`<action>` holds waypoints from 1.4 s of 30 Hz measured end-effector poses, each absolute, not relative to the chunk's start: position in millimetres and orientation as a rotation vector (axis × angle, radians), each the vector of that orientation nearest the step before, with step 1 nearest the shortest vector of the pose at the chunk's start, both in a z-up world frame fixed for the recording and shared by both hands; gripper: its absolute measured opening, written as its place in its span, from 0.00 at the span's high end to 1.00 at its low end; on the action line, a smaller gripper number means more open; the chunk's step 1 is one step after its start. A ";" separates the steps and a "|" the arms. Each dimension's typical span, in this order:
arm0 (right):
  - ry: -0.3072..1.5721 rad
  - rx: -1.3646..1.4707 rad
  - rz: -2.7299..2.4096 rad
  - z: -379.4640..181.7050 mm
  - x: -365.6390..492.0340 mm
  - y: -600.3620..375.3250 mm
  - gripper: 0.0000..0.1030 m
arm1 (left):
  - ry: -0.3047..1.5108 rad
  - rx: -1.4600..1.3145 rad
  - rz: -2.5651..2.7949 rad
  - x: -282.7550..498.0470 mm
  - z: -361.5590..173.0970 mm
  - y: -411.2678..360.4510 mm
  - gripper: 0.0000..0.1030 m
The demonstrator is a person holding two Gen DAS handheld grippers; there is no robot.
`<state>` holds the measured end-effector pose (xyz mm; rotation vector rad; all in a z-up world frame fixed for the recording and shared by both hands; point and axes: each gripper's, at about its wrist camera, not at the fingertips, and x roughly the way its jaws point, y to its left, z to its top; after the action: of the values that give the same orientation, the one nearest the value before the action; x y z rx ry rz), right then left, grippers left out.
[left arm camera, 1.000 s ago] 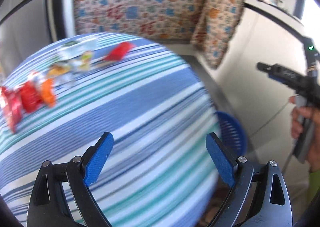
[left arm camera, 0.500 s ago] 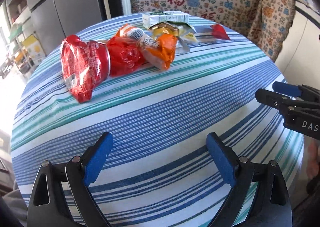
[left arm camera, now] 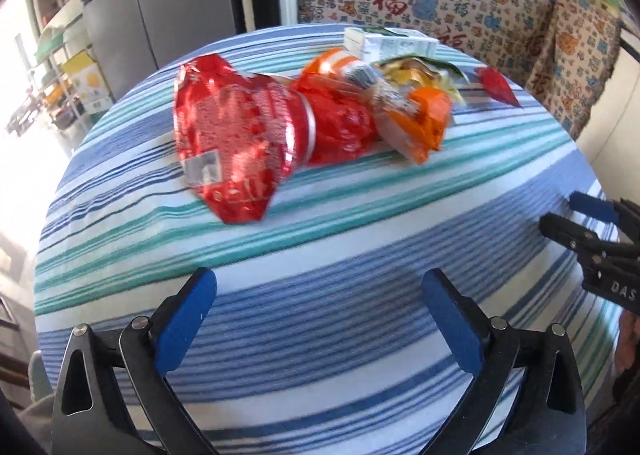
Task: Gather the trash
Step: 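Move both open tools back over the table toward the crushed red can, then grasp the crushed red Coca-Cola can with the left tool and lift it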
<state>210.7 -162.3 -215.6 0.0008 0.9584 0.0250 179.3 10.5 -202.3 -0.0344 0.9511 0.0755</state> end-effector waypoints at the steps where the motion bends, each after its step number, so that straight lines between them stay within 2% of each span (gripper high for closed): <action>1: 0.958 0.001 0.025 -215.8 211.4 -162.8 0.31 | 0.940 -0.045 0.094 184.3 -200.9 17.2 0.01; 5: 0.957 0.000 0.025 -215.9 211.9 -163.1 0.29 | 0.881 -0.053 0.128 201.9 -190.7 35.0 0.02; 7: 0.955 0.001 0.024 -215.9 212.0 -162.4 0.29 | 0.846 -0.049 0.115 207.9 -184.5 40.1 0.10; 9: 0.955 0.000 0.024 -215.8 211.6 -162.1 0.29 | 0.844 -0.069 0.067 210.1 -180.4 45.3 0.39; 10: 0.956 0.000 0.024 -215.8 211.8 -162.2 0.29 | 0.846 -0.084 0.044 210.9 -179.8 48.8 0.44; 12: 0.956 0.000 0.025 -215.7 211.7 -162.1 0.29 | 0.845 -0.097 0.020 205.8 -178.5 54.4 0.65; 13: 0.956 0.001 0.024 -215.8 211.8 -162.3 0.29 | 0.847 -0.096 0.013 201.3 -177.9 56.7 0.68; 15: 0.956 0.001 0.025 -215.7 211.4 -162.0 0.29 | 0.858 -0.109 -0.017 188.9 -175.6 58.1 0.86; 16: 0.956 0.000 0.024 -215.7 211.7 -162.1 0.29 | 0.869 -0.110 -0.040 182.5 -175.6 57.2 0.87; 19: 0.956 0.001 0.023 -215.8 211.8 -162.3 0.29 | 0.910 -0.084 -0.086 162.7 -178.9 52.8 0.87; 21: 0.955 0.002 0.022 -215.8 211.4 -162.0 0.29 | 0.924 -0.085 -0.107 154.3 -178.3 53.8 0.81; 22: 0.955 0.002 0.021 -215.5 211.5 -162.3 0.29 | 0.921 -0.086 -0.112 154.1 -175.4 56.0 0.74; 24: 0.952 0.002 0.019 -215.1 211.0 -161.5 0.29 | 0.897 -0.085 -0.112 158.9 -166.7 63.4 0.32; 29: 0.948 0.000 0.021 -214.4 210.0 -161.2 0.29 | 0.847 -0.034 -0.204 205.2 -147.5 87.5 0.07; 34: 0.945 -0.002 0.021 -214.7 209.1 -161.6 0.29 | 0.888 -0.023 -0.318 264.5 -162.5 110.3 0.03; 37: 0.941 -0.001 0.022 -215.0 209.8 -161.9 0.28 | 0.937 -0.127 -0.487 282.2 -176.5 112.4 0.04; 40: 0.938 -0.002 0.024 -215.1 210.5 -162.6 0.28 | 0.960 -0.097 -0.592 278.1 -182.5 96.0 0.12; 42: 0.940 -0.004 0.026 -215.0 211.1 -162.8 0.28 | 0.961 -0.068 -0.619 265.5 -179.6 86.8 0.12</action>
<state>211.1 -162.8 -215.0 -0.0040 0.9396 0.0265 265.5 86.8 -179.6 -0.0685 0.9609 -0.6191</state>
